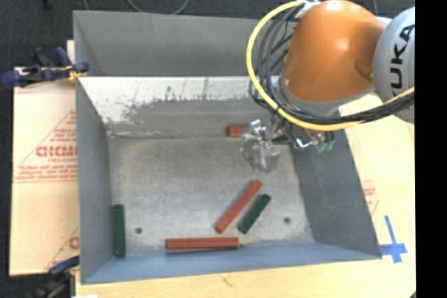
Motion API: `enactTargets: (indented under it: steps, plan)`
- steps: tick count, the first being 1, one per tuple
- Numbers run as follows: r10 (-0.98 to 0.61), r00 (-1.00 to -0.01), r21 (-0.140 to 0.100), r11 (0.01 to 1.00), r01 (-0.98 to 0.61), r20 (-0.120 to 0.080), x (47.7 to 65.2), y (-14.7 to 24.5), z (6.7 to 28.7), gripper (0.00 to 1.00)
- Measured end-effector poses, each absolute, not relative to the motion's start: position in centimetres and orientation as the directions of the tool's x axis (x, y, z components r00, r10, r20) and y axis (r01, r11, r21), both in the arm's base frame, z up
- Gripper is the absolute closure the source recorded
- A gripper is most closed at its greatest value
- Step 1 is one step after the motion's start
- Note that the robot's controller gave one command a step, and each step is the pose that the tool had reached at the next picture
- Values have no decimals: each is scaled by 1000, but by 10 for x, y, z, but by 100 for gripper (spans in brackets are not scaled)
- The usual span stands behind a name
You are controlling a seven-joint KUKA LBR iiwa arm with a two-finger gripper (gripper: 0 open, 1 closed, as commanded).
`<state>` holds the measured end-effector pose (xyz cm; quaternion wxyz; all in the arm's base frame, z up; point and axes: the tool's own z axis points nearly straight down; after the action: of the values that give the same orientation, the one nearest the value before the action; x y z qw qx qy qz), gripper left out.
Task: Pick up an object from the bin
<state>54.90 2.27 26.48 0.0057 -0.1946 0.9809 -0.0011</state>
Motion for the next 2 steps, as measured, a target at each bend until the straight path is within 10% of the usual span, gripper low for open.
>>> enactTargets:
  steps: [1,2]
  plan:
    - [-380,-925,-1,925,-380,-6,548,23,263,0]
    - [-604,-797,4,797,-604,4,493,-23,97,0]
